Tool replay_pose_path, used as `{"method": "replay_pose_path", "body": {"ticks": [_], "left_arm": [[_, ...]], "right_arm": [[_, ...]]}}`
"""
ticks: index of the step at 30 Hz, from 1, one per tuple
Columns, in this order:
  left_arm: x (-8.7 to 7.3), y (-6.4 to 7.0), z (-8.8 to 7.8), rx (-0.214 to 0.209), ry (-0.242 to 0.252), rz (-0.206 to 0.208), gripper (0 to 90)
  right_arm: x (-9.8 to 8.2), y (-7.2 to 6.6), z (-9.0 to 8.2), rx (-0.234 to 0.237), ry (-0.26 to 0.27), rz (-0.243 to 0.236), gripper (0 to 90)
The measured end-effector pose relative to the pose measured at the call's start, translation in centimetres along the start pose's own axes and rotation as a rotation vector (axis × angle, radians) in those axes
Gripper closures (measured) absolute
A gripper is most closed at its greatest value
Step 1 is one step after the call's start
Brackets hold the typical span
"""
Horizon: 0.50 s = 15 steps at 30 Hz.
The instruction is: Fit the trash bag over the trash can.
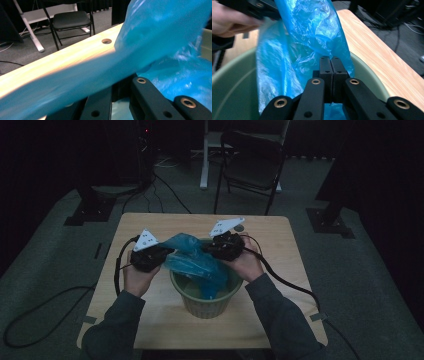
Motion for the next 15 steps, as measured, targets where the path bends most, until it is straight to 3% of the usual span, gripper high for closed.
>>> {"method": "replay_pose_path", "body": {"ticks": [1,4,5,7,15], "left_arm": [[-0.1,-0.1,0.0,0.002,-0.001,-0.001,90.0],[-0.2,-0.2,-0.1,0.004,-0.004,-0.002,90.0],[-0.4,-0.6,-0.2,0.013,-0.009,-0.008,90.0],[-0.5,-0.8,-0.3,0.016,-0.010,-0.015,90.0],[-0.8,-1.5,-0.4,0.026,-0.016,-0.037,90.0]], "right_arm": [[-0.2,0.5,-0.2,-0.039,-0.009,0.003,89.9],[-0.3,0.8,-0.3,-0.054,-0.015,0.009,90.0],[-0.8,1.7,-0.6,-0.089,-0.022,0.030,90.0],[-1.3,2.4,-0.8,-0.113,-0.028,0.050,90.0],[-3.0,4.5,-1.8,-0.137,-0.023,0.119,90.0]]}}
Point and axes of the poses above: each handheld gripper's, and its own axes: z roughly forward along the jaws, x roughly out of its top, y roughly to its right, the point moved 8 cm from there along z, roughly forward along the jaws, and after that the axes turned 2 degrees about y, right-handed, at the moved point
